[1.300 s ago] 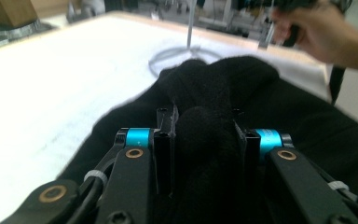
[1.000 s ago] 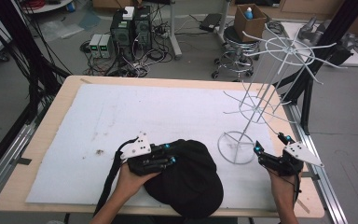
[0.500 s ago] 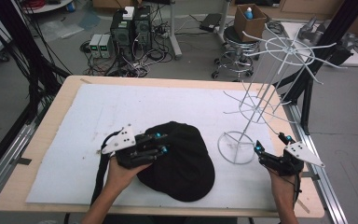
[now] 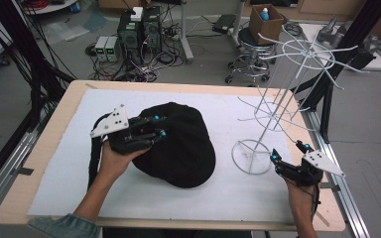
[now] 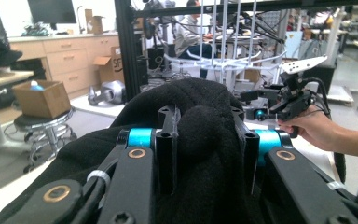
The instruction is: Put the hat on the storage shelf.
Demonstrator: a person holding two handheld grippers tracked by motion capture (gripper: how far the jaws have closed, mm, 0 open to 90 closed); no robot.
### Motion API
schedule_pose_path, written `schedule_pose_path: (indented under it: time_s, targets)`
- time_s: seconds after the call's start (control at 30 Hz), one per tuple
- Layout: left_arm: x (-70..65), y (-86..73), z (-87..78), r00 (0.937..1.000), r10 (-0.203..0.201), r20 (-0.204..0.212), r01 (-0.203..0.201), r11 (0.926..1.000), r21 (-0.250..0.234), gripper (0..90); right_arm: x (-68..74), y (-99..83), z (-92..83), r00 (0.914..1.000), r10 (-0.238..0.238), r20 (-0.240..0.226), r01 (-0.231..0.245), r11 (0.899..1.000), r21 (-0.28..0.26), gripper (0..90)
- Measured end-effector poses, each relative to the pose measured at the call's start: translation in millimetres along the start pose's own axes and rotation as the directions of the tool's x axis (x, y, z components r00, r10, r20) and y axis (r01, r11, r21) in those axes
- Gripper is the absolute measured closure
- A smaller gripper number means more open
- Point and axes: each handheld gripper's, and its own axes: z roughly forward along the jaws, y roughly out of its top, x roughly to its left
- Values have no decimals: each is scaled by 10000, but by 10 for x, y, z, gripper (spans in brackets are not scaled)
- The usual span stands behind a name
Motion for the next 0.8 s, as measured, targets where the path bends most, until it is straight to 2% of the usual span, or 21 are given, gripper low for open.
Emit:
schedule_pose_path:
  time_s: [0.13, 0.17, 0.3, 0.53, 0.67, 0.8]
  targets:
    - [103, 191, -1, 9992, 170, 353, -161, 9996, -252, 689, 1, 0, -2, 10000, 16, -1, -16, 10000, -19, 103]
    - [142, 261, -5, 9990, 276, 348, -261, 9989, -401, 688, 0, -1, -1, 10000, 26, -20, -26, 10000, 3, 102]
    - [215, 367, -22, 9992, 313, 260, -297, 9979, -582, 689, -4, -4, -4, 10000, 4, -20, -4, 10000, 0, 102]
    - [327, 523, -38, 9965, 841, -25, -841, 9938, -725, 689, -12, -7, -3, 10000, 68, 7, -68, 10000, -17, 102]
    - [396, 579, -54, 9956, 941, -53, -941, 9903, -1019, 689, -9, -5, -1, 10000, 9, 7, -9, 10000, -23, 102]
    - [477, 631, -78, 9967, 817, -30, -815, 9887, -1256, 689, -16, -7, 4, 10000, 46, 6, -46, 10000, -28, 102]
